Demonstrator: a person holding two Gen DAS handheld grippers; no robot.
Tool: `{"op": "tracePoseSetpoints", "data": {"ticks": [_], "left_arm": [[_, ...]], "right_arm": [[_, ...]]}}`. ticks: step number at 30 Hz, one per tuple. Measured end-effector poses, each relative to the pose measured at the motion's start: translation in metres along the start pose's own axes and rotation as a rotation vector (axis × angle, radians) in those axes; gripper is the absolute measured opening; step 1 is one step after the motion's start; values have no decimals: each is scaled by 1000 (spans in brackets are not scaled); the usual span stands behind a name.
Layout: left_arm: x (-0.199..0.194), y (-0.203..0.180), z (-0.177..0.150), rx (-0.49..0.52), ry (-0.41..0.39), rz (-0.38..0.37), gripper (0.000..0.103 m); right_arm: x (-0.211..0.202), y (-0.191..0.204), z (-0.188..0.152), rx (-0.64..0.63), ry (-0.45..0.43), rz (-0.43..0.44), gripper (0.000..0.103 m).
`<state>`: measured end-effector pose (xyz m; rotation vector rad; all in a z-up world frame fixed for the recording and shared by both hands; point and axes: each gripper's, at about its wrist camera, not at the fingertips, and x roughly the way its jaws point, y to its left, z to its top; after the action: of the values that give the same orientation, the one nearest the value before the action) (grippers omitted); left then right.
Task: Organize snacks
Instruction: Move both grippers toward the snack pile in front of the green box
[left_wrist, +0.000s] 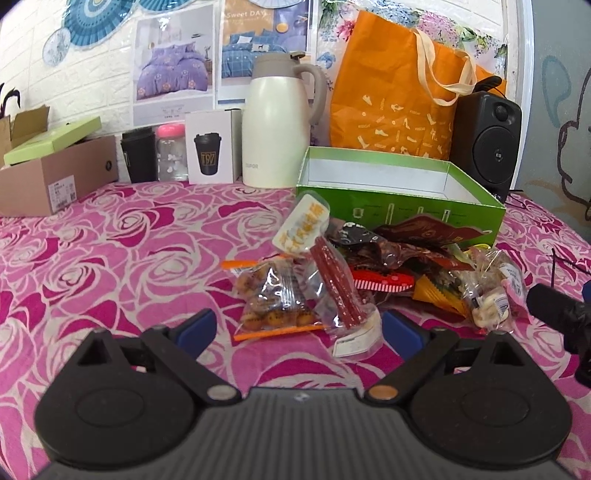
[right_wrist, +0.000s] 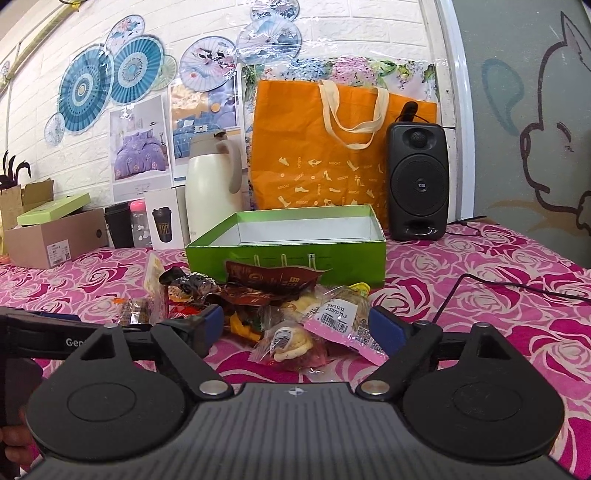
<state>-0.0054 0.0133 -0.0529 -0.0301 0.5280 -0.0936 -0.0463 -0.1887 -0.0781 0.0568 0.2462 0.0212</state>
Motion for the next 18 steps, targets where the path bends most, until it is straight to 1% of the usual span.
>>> {"op": "tracePoseSetpoints", "data": {"ticks": [2, 4, 8, 14, 18], "left_arm": [[-3, 2, 3, -18, 5, -28, 95], [-9, 2, 6, -24, -8, -47, 95], [-19, -3, 11, 6, -45, -36, 95], [-7, -1, 16, -12, 9, -18, 95], [-4, 2, 15, -21, 20, 4, 95]], "right_arm": [[0, 1, 0, -1, -5, 0, 103], [-1, 1, 0, -2, -8, 2, 103], [-1, 1, 0, 0, -5, 9, 103], [1, -2, -2, 29, 27, 34, 103], [-1, -4, -4, 46, 23, 33, 103]]}}
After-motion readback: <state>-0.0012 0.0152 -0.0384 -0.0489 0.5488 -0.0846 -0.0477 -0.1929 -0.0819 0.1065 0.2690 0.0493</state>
